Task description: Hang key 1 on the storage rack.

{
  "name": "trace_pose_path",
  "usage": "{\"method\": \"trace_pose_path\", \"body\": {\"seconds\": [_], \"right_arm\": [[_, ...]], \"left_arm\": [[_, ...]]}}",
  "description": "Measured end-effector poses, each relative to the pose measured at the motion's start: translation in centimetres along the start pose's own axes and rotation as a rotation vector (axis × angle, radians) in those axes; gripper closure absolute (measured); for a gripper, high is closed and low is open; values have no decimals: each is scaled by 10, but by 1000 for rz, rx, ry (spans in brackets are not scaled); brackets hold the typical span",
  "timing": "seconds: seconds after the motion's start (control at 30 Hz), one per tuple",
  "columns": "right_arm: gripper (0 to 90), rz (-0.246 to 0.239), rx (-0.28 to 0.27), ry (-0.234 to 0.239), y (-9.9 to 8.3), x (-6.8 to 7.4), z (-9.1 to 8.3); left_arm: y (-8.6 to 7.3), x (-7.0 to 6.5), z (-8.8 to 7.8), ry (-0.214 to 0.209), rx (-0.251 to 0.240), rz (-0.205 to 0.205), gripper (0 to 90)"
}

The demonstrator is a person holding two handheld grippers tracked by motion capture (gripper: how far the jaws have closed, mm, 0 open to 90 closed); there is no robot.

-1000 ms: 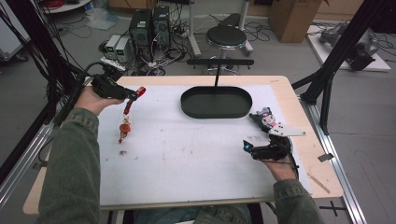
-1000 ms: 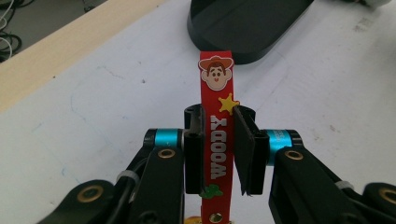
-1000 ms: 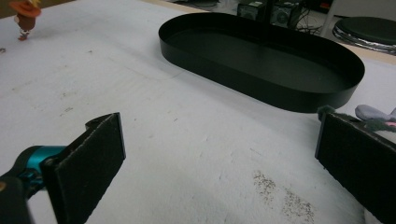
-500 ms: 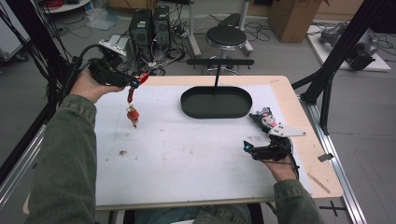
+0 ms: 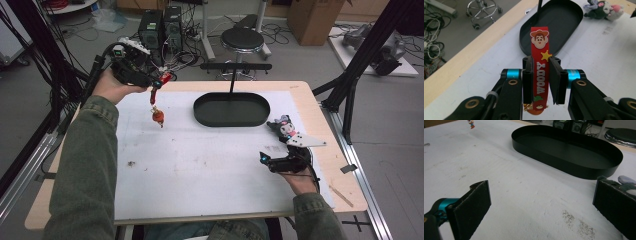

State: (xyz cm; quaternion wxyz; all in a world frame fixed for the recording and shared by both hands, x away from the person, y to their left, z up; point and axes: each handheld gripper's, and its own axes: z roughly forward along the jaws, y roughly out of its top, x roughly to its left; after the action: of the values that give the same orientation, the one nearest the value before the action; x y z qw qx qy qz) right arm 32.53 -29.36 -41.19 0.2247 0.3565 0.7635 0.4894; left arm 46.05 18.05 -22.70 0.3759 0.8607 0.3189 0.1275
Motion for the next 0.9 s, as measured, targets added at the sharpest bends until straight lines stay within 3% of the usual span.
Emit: {"method": "trace_pose_path", "body": {"seconds": [0.17,0.43,0.57,0.9], "right_arm": [[5,-3,3,2,0,0,-1],[5,2,-3,6,0,0,-3],[5,-6,-5,10,0,0,-2],[5,6,-6,6,-2,-3,-4]], "left_arm": [[14,-5,6,-46,-75,2,748],[39,-9,16,-30,-73,14,748],[56,-13,23,-24,-110,20,748],[81,-11,51,-29,-94,39,749]]}}
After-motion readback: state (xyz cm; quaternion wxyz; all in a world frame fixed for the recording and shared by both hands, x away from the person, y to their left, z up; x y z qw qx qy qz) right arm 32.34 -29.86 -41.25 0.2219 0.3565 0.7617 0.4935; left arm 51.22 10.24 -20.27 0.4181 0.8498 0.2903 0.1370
